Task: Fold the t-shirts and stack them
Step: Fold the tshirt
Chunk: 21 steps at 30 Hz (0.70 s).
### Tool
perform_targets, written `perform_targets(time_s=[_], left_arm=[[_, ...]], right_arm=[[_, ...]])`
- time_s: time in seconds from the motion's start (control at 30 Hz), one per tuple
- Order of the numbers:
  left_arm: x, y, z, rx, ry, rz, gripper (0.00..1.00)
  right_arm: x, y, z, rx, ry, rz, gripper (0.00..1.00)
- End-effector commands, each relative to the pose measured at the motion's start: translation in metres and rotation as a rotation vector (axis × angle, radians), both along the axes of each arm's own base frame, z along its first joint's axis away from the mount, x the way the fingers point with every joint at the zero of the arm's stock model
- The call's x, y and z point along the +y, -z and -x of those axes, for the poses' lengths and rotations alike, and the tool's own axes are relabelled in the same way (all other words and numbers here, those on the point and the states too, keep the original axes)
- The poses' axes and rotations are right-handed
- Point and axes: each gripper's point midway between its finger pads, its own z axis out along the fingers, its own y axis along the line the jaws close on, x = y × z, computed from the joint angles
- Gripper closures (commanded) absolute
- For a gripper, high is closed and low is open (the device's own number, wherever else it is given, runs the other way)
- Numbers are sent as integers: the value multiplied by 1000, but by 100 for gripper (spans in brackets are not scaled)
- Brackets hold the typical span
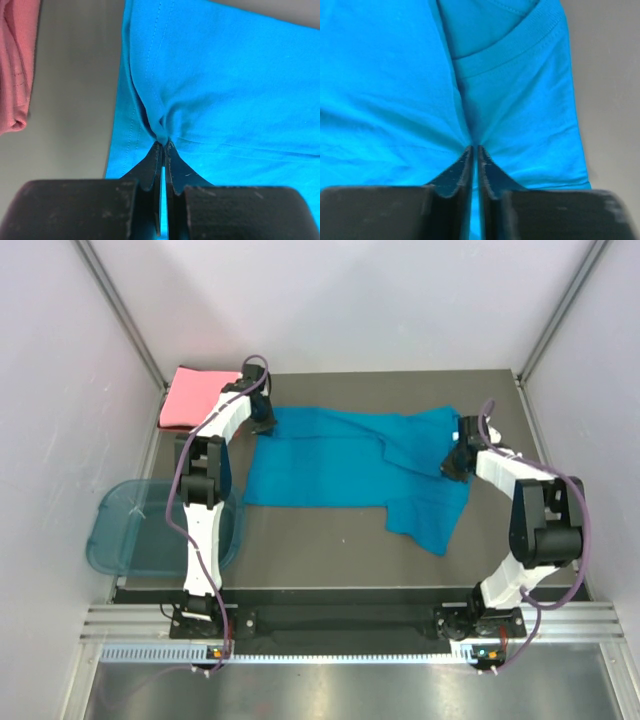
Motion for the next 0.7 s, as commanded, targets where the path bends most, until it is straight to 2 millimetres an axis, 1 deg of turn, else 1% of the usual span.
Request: perform_targets(time_s=[0.0,0.03,0.07,0.1,0.13,0.17,0.2,0.23,0.27,0.3,0.33,0.37,0.4,0.43,0.47,0.5,0.53,0.57,0.6,0.63,0.67], left_arm=[[-4,-15,-9,-43,9,7,100],[-5,-15,-9,-41,8,9,100],[-5,-14,-9,-39,7,9,100],[-5,-14,-9,-40,8,11,100],[-5,-14,-10,-42,8,11,100],[-5,-14,-10,-42,8,11,100],[-5,-13,-10,-41,6,10,100],[-5,-14,-10,-41,7,10,100],[-5,-13,-10,-41,7,10,100],[-5,-14,-10,-41,8,7,100],[-3,-16,-11,-45,8,-1,99],[-3,-16,-11,-44,8,-3,97],[-3,-19,-11,-50,12,-5,92],[-3,-24,-12,-58,15,-2,89],[-4,-27,-12,-61,18,1,84],[-4,-34,-15,-77,18,1,82],[-4,-41,-17,-91,20,3,80],[-5,-48,-18,-105,20,6,78],[-6,-58,-22,-127,20,12,77],[-7,-67,-24,-149,20,21,77],[-13,-75,-27,-172,36,52,76]], right_arm=[[4,-38,-29,-181,21,-30,90],[6,-40,-32,-183,-27,-28,84],[6,-53,-45,-217,-60,-30,78],[6,-50,-49,-206,-132,-9,70],[4,-54,-55,-216,-164,5,65],[10,-69,-68,-253,-231,-31,61],[12,-62,-70,-233,-303,-13,55],[7,-65,-75,-250,-349,-44,54],[-1,-73,-84,-277,-373,-35,53],[-6,-68,-88,-276,-400,-17,52],[-6,-73,-97,-318,-431,-21,53],[-13,-78,-104,-349,-447,-16,53],[-17,-69,-110,-347,-480,-8,55],[-19,-67,-114,-351,-495,-13,57],[-22,-74,-123,-381,-522,-34,61],[-23,-59,-127,-362,-547,-50,62],[-21,-58,-130,-371,-576,-77,64],[-24,-62,-138,-388,-589,-79,67],[-24,-52,-142,-380,-616,-81,67],[-21,-52,-144,-392,-642,-90,68],[-23,-56,-151,-406,-658,-77,68]])
